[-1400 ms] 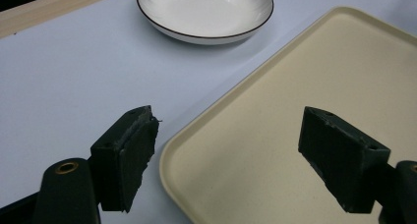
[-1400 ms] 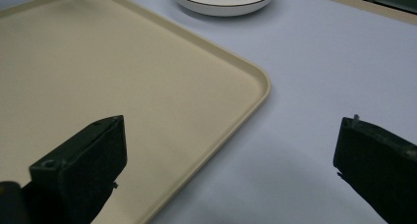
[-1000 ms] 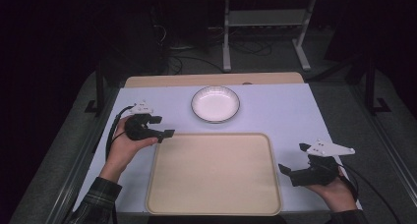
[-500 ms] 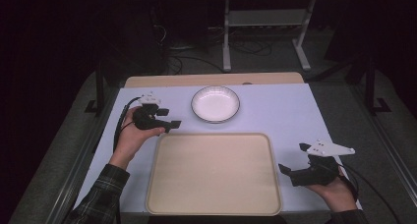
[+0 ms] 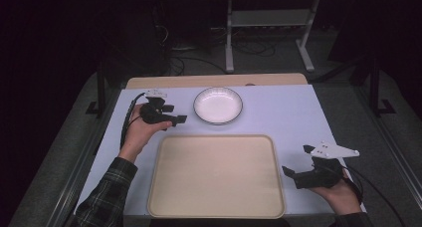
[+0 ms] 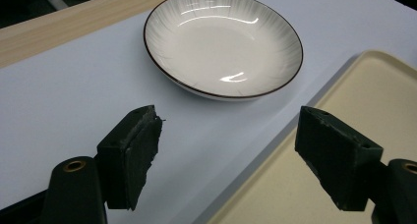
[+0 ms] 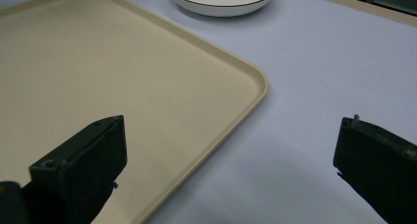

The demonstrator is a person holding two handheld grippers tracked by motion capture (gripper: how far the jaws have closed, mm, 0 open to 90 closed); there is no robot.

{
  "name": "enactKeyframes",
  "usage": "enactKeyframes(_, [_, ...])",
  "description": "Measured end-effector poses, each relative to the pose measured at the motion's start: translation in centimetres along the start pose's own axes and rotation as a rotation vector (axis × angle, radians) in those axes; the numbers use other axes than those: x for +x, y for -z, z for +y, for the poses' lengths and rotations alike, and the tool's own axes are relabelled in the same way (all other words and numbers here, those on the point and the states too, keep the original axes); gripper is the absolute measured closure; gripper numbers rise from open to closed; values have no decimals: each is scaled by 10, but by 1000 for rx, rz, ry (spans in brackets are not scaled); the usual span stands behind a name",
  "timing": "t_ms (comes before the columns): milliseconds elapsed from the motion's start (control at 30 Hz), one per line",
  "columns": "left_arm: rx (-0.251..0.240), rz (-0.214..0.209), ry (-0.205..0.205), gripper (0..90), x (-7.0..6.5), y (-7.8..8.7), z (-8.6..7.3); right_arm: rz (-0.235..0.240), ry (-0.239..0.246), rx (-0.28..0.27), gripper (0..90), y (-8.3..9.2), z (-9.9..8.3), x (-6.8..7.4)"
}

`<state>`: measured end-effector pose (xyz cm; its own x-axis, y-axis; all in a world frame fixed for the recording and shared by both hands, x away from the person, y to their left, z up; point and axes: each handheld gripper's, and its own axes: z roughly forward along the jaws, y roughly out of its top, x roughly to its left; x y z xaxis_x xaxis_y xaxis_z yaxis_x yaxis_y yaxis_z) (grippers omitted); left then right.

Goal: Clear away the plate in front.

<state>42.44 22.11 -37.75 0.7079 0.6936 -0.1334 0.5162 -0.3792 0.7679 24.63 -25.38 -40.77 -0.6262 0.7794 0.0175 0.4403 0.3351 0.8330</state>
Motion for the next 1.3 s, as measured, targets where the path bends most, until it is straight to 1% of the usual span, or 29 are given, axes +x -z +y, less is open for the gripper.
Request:
enactKeyframes(100, [4, 5, 2, 259, 1, -5, 3, 0, -3, 2, 0, 0, 0, 0])
enactKeyframes(267, [18, 6, -9, 278, 4, -15, 8, 0, -2, -1, 0, 0, 0, 0])
enactKeyframes(367, [23, -3, -4, 285, 5, -21, 12, 1, -2, -1, 0, 1, 0, 0])
enactKeyframes(500, [28, -3, -12, 290, 6, -27, 17, 0, -4, -2, 0, 1, -1, -1])
enactKeyframes(633, [34, 1, -11, 298, 7, -33, 22, 2, -5, -2, 0, 1, -1, -1])
enactKeyframes(700, [37, 5, -19, 308, 7, -36, 25, 2, -6, -1, 0, 1, -1, -1])
enactKeyframes(767, [29, 7, -17, 316, 8, -39, 27, 3, -4, -3, 0, 1, -1, -1])
enactKeyframes(967, [43, 19, -20, 327, 13, -48, 35, 3, -6, -4, 0, 2, -1, -1])
enactKeyframes(1033, [40, 23, -13, 327, 14, -51, 37, 4, -6, -4, 0, 2, -1, -1])
enactKeyframes(1300, [59, 36, 8, 323, 20, -68, 41, 6, -7, -5, 0, 2, -1, -1])
